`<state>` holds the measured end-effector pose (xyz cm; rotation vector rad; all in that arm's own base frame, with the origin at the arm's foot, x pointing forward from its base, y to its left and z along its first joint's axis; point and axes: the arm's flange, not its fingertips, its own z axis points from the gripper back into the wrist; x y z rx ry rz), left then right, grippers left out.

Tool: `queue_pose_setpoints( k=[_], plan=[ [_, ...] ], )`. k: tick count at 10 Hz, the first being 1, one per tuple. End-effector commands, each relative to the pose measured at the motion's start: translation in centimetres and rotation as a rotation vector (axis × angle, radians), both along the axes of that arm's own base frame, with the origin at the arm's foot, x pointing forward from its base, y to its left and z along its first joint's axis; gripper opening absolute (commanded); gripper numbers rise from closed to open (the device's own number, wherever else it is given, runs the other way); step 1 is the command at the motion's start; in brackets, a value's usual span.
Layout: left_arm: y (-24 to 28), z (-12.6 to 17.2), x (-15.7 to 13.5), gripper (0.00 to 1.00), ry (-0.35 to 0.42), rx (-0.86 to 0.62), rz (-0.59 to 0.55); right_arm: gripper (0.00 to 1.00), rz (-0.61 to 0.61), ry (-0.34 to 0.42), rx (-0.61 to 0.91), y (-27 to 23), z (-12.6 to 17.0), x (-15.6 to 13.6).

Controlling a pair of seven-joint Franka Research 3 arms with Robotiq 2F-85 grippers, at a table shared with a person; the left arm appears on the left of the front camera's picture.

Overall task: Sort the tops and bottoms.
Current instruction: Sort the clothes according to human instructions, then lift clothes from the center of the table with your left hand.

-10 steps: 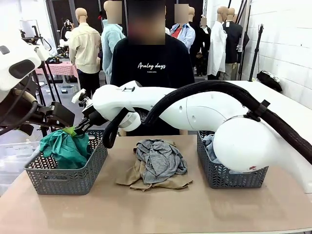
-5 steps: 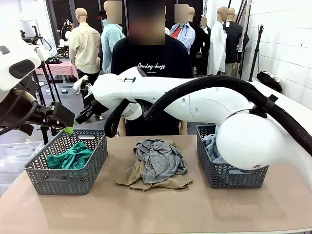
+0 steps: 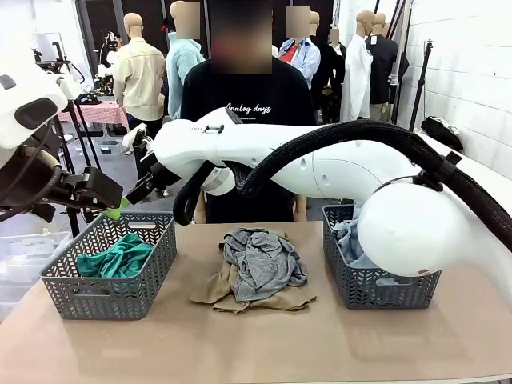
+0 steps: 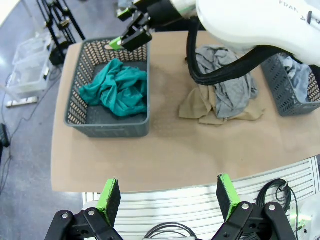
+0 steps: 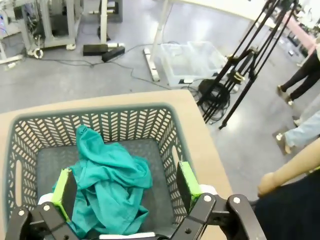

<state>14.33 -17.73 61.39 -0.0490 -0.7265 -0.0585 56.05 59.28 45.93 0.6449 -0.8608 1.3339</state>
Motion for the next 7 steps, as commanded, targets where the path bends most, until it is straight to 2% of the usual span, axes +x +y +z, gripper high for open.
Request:
queue_pose_setpoints(
  k=[1,7],
  plan=[
    [0.26,0.22,-0.16,1.0,0.01,-0.001,-0.022,1.0,0.0,-0.029,0.021,0.14,0.86,-0.17],
    [0.26,0.22,-0.16,1.0,0.01,-0.001,-0.022,1.0,0.0,-0.029,0.021,0.14,0.86,-0.17]
  ],
)
